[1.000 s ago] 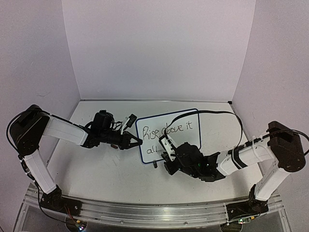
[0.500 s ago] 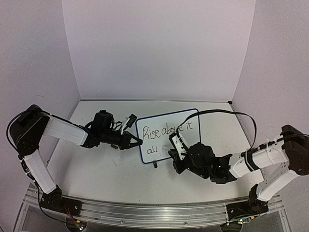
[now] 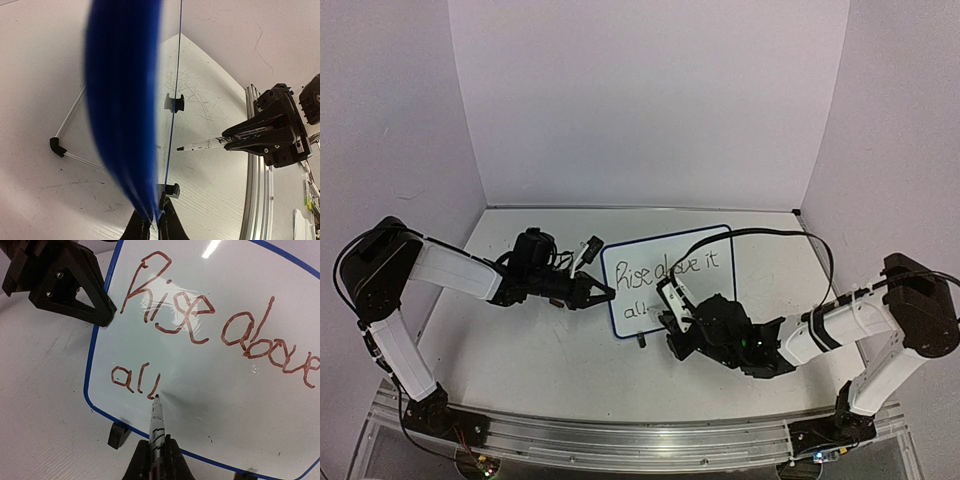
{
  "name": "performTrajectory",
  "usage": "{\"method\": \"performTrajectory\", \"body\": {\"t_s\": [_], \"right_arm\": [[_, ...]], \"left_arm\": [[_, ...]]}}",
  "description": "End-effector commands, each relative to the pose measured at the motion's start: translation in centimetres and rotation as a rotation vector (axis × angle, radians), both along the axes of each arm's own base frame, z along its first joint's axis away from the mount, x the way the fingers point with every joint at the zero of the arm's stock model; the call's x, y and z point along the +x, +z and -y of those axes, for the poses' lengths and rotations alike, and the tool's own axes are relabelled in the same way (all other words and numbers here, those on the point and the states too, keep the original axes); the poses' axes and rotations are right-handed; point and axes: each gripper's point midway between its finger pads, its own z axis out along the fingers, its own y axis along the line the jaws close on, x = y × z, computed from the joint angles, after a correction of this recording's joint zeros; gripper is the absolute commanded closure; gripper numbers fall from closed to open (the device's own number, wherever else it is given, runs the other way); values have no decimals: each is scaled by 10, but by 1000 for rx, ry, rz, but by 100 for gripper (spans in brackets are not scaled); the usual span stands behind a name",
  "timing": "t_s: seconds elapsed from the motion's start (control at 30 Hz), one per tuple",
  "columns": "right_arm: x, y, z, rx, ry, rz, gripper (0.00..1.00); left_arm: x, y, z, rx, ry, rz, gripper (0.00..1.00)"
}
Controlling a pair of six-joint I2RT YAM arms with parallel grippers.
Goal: Write a sentence on the whiteboard
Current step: Write a sentence on the whiteboard, then place the whiteboard at the center of the board.
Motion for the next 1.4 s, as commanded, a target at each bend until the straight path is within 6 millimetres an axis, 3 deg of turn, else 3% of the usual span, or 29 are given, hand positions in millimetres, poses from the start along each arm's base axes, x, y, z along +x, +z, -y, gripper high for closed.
{"method": "performTrajectory", "body": {"t_s": [0.0,0.5,0.73,0.97,1.13,1.37], "right_arm": [[9,8,-7,16,-31,22,100],[17,-9,0,-39,-94,5,100],[17,0,3,-25,-105,20,100],[-17,69,5,168,78,60,100],[-16,100,38,193,-10,108,100],[-10,137,80,199,-159,163,100]], "left_arm": [[9,-17,-9,102,57,21,100],[9,-17,-9,102,57,18,100],[9,-17,-10,101,58,19,100],[12,-13,-10,100,73,24,96],[19,3,-12,88,115,54,76],[25,44,-20,46,184,135,51]]}}
